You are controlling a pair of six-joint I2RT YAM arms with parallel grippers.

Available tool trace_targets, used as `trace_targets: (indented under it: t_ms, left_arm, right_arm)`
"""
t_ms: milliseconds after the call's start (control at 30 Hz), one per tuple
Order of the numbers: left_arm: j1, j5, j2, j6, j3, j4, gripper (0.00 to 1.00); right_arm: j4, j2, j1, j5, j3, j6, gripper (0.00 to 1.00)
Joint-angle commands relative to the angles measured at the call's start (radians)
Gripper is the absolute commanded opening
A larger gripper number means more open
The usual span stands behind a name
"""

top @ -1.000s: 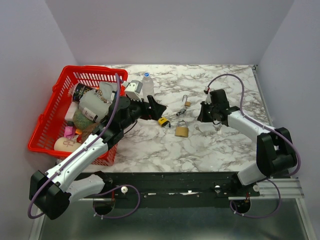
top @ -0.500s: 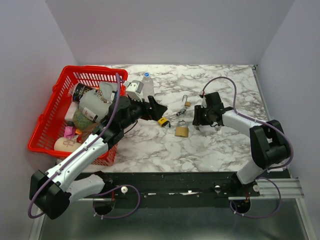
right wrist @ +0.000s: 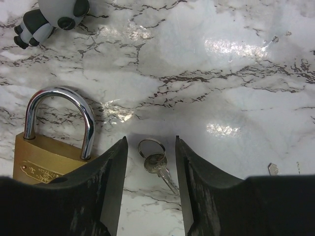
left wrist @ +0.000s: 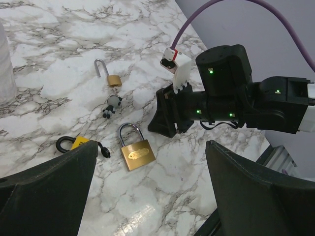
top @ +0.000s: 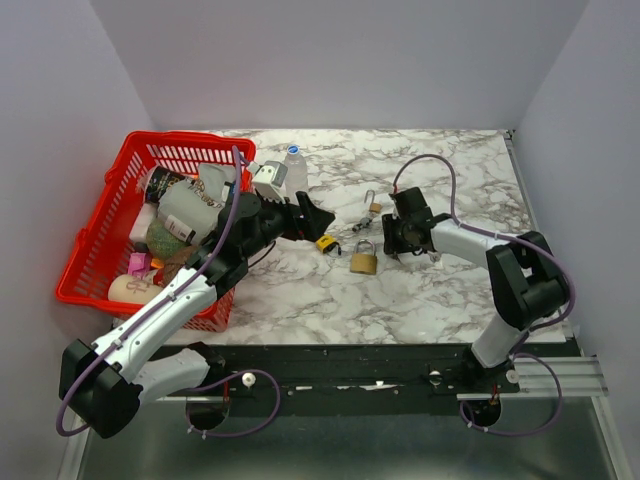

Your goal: Unlock with the key

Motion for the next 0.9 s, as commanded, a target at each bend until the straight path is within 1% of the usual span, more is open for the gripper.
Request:
trace_targets:
  t_ms: [0,67,167,267,400,467,500,567,700,867]
  left_arm:
    - [0.001,0.019,0.000,0.007,-0.010,0.021,0.99]
    - [0.001,0.017,0.000,0.007,-0.009,0.019,0.99]
    - [0.002,0.017,-0.001,0.005,-0.010,0.019,0.99]
    - [0.002,0.017,0.000,0.004,-0.009,0.019,0.99]
    - [0.001,0.017,0.000,0.004,-0.010,0.019,0.99]
    - [0.001,0.017,0.002,0.004,-0.009,0.019,0.99]
    - [0.001,0.017,0.003,0.004,-0.009,0.019,0.99]
    - [0.002,0.017,0.005,0.004,-0.009,0.019,0.99]
    - [0.002,0.017,0.003,0.004,-0.010,0.019,0.99]
    - [0.001,0.019,0.005,0.004,-0.010,0.019,0.99]
  right_arm:
    - [-0.037,0.038,0.025,0.083,0.039,0.018,0.49]
    - [-0.049,0.052,0.031,0.098,0.044,0.027,0.48]
    - [-0.060,0.053,0.037,0.117,0.036,0.043,0.42]
    - [-0.063,0.046,0.040,0.126,0.023,0.052,0.37]
    - [-0.063,0.035,0.048,0.127,0.007,0.059,0.26]
    - [-0.069,0.032,0.046,0.130,0.006,0.067,0.24]
    - [-0.072,0.029,0.048,0.132,0.006,0.070,0.22]
    - [-0.080,0.023,0.046,0.137,0.006,0.076,0.19]
    - [-0.085,0.004,0.046,0.134,0.006,0.082,0.14]
    - [-0.099,-0.043,0.046,0.111,-0.008,0.090,0.16]
